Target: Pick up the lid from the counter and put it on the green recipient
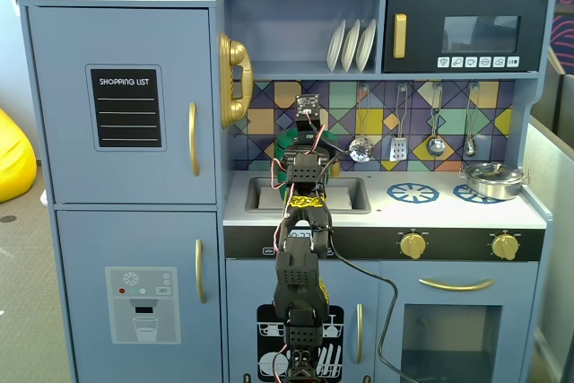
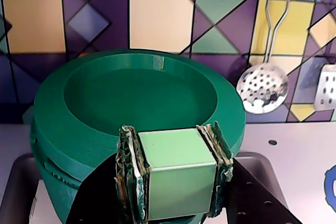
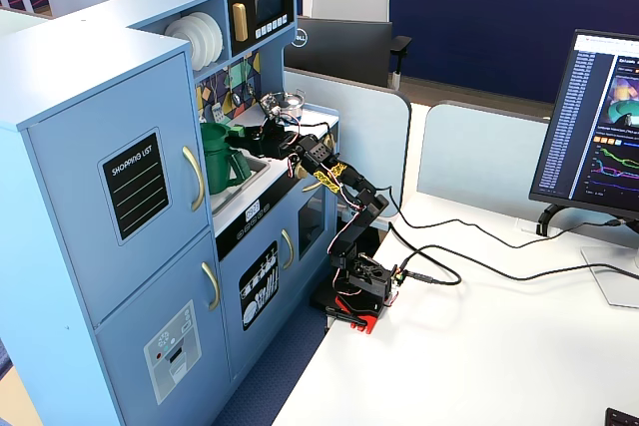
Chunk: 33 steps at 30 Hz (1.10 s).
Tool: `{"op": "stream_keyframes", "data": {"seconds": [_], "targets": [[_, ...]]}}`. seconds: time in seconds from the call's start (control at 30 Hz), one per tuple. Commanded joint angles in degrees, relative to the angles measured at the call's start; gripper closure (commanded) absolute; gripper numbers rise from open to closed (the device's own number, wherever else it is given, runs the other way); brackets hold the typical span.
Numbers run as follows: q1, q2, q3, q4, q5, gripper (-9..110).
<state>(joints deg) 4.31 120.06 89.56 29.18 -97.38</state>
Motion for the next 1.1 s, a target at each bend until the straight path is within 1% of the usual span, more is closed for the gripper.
{"op": "stream_keyframes", "data": {"seconds": [0.0, 0.4, 0.43, 0.47, 0.53, 0.57, 0.63, 0.8, 0.9, 1.07], "targets": [[-1.32, 0.35, -3.96, -2.37, -1.58, 102], [-2.2, -0.18, -3.52, -2.99, -4.48, 101], [-2.2, -0.09, -3.16, -3.6, -4.13, 98], [-1.93, 0.18, -2.72, -4.13, -2.9, 93], [-1.23, 0.79, -2.55, -4.31, -0.97, 78], [-1.05, 0.88, -2.9, -4.31, -0.44, 73], [-0.7, 0.88, -3.78, -4.39, -0.18, 67], [0.44, 3.08, -4.83, -2.9, -0.26, 66], [0.7, 6.86, -5.45, 1.49, -0.7, 68], [1.14, 16.17, -4.04, 13.01, -1.67, 70]]}}
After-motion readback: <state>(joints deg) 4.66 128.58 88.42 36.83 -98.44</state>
